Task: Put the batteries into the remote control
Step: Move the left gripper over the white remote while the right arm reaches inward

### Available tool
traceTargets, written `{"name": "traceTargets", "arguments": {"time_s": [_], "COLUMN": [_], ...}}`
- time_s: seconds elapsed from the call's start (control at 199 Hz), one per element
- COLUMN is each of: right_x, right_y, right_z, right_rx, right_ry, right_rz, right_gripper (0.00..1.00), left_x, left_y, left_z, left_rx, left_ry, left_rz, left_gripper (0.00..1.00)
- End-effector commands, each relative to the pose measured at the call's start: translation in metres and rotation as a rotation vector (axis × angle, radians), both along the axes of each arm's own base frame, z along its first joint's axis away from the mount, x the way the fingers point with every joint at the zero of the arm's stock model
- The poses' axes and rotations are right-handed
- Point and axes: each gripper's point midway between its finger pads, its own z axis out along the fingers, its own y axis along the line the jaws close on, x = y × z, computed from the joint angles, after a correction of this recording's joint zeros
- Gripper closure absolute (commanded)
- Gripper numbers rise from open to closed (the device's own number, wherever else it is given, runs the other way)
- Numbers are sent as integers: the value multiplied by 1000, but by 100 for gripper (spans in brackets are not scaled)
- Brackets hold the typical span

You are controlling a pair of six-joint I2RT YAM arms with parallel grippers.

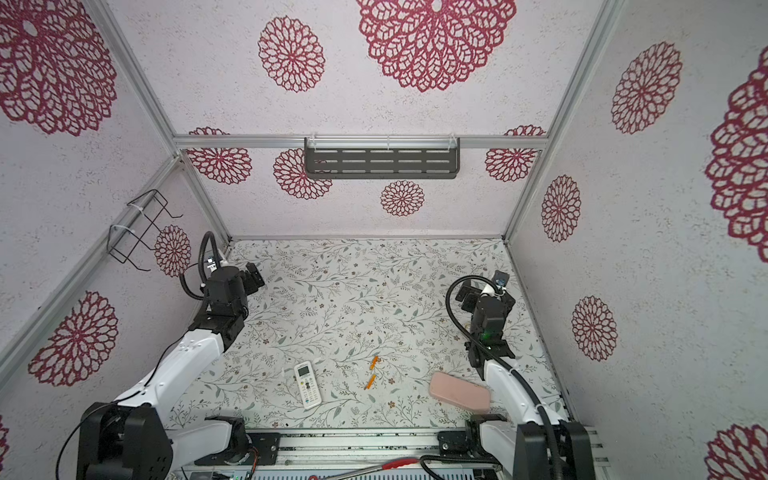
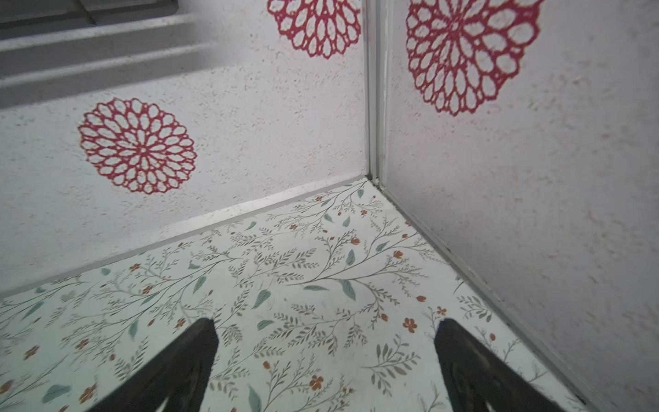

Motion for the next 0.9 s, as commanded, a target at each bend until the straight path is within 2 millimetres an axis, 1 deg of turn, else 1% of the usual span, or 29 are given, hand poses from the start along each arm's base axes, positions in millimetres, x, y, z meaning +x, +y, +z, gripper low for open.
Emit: {"name": "traceTargets", "arguments": {"time_s": [0.0,0.035,0.085,0.181,0.256,0.321,0.416,0.562,0.662,0.793,0.898], "right_x": [-17,-22,-30,-44,-54,-60,-69,-88,-101,-124,-138], "right_y": [40,53,68,97,114,128,150,181,205,238,258], "right_z": [-32,-33,-35,-36,-39,-42,-46,-50,-49,-38,-34], "right_rx": [114,119,114,91,78,85,84,27,-3,-24,-46], "right_ry": [161,171,191,225,260,286,309,321,302,208,163], "right_rz": [158,201,244,319,368,419,507,626,727,886,987], "right_gripper": [1,1,1,1,1,1,1,1,1,1,1], "left_x": [-36,-42,-51,-75,-96,-116,-141,-172,-186,-200,-203], "left_y": [-29,-42,-60,-90,-108,-119,-137,-154,-164,-171,-179], "left_z": [-53,-62,-70,-78,-83,-92,-101,-119,-127,-145,-156], "left_rx": [-183,-232,-270,-306,-322,-322,-332,-397,-410,-377,-378], "left_ry": [323,397,464,543,587,639,669,687,697,755,774], "left_rz": [-83,-135,-194,-254,-270,-271,-290,-284,-284,-272,-275], "left_gripper": [2,2,3,2,2,2,2,2,2,2,2]}}
